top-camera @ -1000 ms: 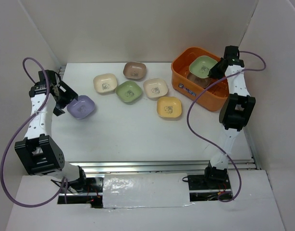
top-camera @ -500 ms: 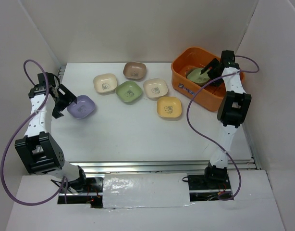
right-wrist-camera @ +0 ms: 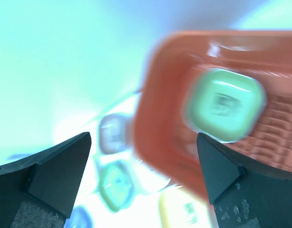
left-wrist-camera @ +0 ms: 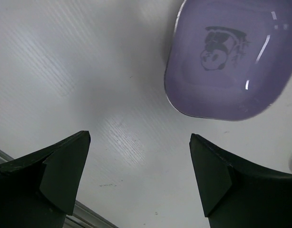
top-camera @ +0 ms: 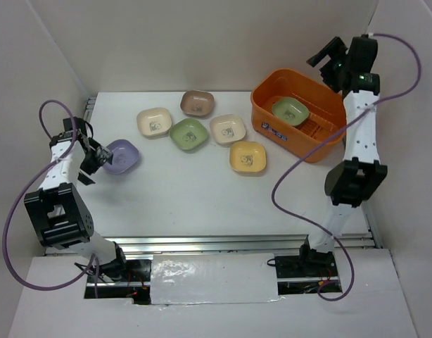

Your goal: Place the plates into the plastic bin on the countertop

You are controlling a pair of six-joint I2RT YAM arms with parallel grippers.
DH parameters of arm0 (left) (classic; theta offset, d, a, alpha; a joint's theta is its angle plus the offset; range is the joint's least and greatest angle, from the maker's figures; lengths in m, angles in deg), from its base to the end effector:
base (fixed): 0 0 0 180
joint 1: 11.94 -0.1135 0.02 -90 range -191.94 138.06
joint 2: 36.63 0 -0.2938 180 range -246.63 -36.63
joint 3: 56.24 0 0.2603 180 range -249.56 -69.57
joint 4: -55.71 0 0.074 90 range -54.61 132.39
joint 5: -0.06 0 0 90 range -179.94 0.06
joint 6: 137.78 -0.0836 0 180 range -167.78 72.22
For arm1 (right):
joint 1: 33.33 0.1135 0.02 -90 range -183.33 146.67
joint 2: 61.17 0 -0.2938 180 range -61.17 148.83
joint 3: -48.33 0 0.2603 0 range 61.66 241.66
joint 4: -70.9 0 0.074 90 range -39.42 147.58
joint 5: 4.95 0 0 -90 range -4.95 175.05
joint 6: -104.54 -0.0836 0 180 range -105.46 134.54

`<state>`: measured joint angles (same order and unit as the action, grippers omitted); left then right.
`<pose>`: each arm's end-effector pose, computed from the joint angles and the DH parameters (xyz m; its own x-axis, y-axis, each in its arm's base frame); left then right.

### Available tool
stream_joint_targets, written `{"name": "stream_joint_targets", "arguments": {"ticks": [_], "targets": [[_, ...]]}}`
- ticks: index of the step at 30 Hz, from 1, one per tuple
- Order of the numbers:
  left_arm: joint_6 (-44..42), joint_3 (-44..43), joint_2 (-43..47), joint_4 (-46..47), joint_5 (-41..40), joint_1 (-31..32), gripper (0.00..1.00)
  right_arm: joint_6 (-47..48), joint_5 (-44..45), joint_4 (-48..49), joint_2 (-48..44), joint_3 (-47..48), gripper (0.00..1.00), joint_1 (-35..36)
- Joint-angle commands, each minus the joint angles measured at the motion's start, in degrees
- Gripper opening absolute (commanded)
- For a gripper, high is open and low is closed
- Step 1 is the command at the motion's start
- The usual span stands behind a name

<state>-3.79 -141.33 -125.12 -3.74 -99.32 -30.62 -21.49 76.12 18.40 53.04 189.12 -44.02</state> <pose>0.3210 0.1229 0.2525 -0.3381 -0.8376 -0.4290 -0.8635 0.4574 -0.2126 0.5076 -0.0826 0.4295 -0.3203 0.6518 -0.6874 0.2899 0.7583 0.5839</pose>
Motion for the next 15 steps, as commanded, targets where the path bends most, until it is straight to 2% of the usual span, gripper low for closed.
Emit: {"name": "stream_joint_targets", "arguments": {"ticks": [1,5,6,10,12,13,15], "targets": [[3.65,2.59,-1.24,4.37,-2.13,-0.31,0.99,1.31,-7.05,2.43,-12.4,-4.3,1.0,1.99],[5.49,3.3,-5.2,8.15,-2.92,-0.22,0.99,1.67,-13.74,8.14,-19.28,-13.54,1.0,4.63],[5.67,4.34,-5.73,11.73,-2.48,-0.31,0.99,1.67,-14.7,8.76,-20.07,-15.47,1.0,6.2],[8.47,6.64,-9.06,19.23,-0.72,-0.22,0.97,2.72,-16.12,9.48,-22.71,-17.16,1.0,9.9],[9.36,6.64,-11.34,21.59,0.07,-0.04,0.91,2.72,-16.73,9.21,-22.81,-17.33,1.0,10.44],[9.97,6.47,-12.14,21.78,-0.54,0.3,0.77,2.72,-17.08,9.03,-22.89,-17.51,1.0,12.35],[10.33,5.85,-14.42,22.05,-0.98,1.1,0.66,2.72,-17.79,9.03,-22.98,-17.95,1.0,14.37]]}}
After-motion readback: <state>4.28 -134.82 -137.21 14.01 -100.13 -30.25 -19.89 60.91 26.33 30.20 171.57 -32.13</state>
